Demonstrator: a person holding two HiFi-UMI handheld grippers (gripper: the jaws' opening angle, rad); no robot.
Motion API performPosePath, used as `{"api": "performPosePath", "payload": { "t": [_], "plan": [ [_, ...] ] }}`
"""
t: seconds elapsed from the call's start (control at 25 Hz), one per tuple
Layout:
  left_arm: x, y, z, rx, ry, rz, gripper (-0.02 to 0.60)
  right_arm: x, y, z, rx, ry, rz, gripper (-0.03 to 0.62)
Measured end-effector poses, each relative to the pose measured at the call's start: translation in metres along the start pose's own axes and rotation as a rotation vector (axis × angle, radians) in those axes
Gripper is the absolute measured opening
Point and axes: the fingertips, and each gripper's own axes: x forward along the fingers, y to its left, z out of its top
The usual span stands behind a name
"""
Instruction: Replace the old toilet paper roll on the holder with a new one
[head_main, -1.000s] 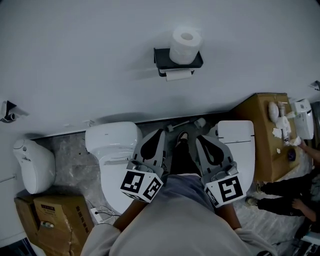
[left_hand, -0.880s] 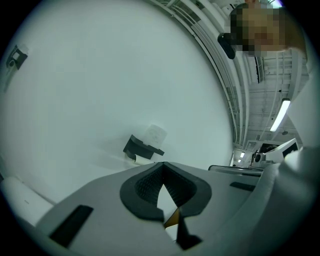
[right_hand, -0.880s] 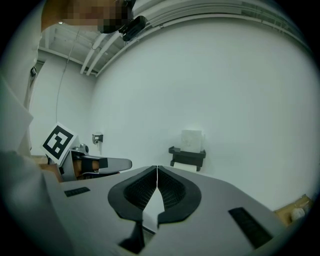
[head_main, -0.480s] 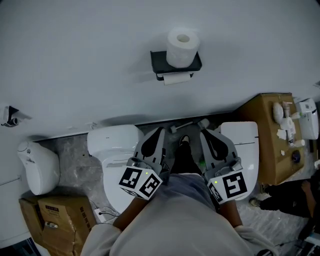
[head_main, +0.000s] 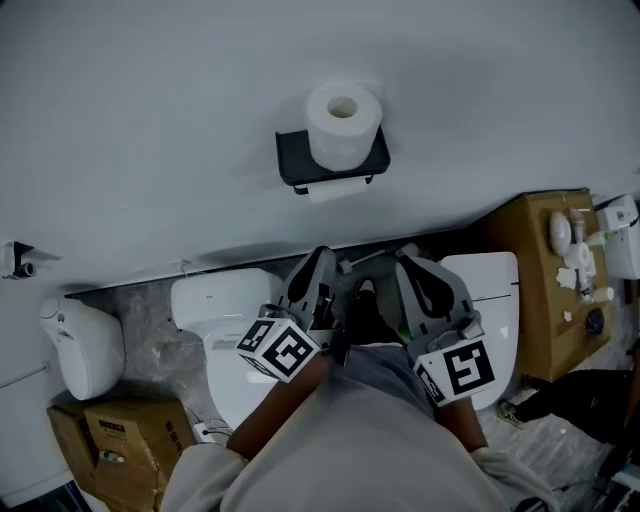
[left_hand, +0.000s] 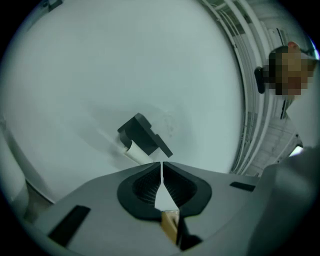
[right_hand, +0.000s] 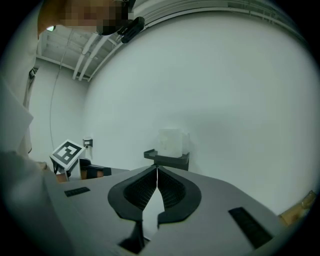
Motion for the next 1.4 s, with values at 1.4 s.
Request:
{"api": "performPosePath", "payload": {
  "t": [1.4],
  "plan": [
    [0.130, 0.061, 0.010, -0.592, -0.307, -0.081, 0.186, 0.077, -0.102, -0.021, 0.020, 0.095, 0.064, 0.017]
  ]
}}
